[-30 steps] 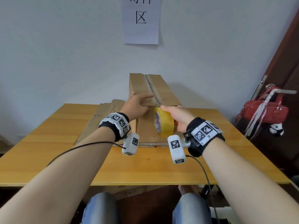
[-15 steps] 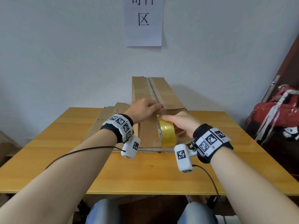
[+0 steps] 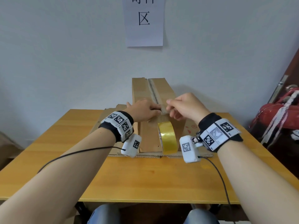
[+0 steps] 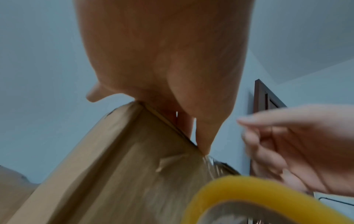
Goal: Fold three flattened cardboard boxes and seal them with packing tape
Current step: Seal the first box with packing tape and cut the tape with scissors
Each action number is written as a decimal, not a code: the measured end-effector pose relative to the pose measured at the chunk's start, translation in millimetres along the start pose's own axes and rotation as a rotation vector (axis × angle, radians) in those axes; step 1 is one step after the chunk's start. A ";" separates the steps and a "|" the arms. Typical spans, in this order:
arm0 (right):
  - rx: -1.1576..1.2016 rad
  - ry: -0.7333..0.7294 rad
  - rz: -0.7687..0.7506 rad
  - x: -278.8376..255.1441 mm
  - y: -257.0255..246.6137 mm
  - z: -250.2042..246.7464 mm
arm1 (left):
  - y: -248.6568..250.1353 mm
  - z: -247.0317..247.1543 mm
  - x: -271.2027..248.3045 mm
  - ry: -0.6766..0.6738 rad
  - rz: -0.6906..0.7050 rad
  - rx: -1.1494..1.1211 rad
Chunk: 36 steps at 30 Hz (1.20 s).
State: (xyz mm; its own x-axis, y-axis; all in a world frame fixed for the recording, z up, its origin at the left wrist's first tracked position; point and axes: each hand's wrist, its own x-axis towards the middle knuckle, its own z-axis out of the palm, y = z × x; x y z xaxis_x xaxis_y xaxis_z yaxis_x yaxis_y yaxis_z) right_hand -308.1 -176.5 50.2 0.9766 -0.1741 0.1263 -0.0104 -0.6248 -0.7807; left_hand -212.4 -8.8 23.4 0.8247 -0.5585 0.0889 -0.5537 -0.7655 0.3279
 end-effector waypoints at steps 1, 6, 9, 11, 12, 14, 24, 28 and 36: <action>0.036 0.025 -0.042 3.4 -2.5 0.3 | -0.7 -1.7 2.7 -0.029 -0.008 0.001; -0.184 -0.031 -0.085 31.6 3.0 7.5 | 1.0 -10.9 12.0 -0.167 0.038 -0.061; -0.365 -0.077 -0.011 47.2 6.7 10.1 | 0.6 -14.8 13.2 -0.157 0.057 -0.079; -0.397 -0.130 0.006 55.8 7.4 11.2 | -1.5 -15.4 14.5 -0.160 0.039 -0.093; -0.392 -0.170 -0.002 58.7 6.6 11.1 | -3.5 -15.7 16.1 -0.164 0.038 -0.111; -0.417 -0.244 -0.037 61.8 3.4 10.5 | -4.9 -18.2 18.9 -0.185 0.039 -0.136; -0.485 -0.342 0.028 79.3 -19.6 9.8 | -5.5 -36.8 22.2 -0.336 -0.011 -0.125; -0.585 -0.357 0.030 91.9 -29.2 12.4 | -8.8 -43.2 20.6 -0.315 -0.031 -0.246; -0.578 -0.402 0.052 115.7 -41.3 16.0 | -10.5 -39.6 15.9 -0.238 -0.095 -0.337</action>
State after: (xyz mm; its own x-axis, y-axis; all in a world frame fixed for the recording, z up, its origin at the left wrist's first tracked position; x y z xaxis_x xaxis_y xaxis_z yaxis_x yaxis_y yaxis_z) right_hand -191.2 -158.7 87.4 0.9741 0.0101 -0.2257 -0.0632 -0.9469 -0.3153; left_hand -188.9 3.0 58.6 0.7991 -0.5786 -0.1632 -0.3749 -0.6919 0.6171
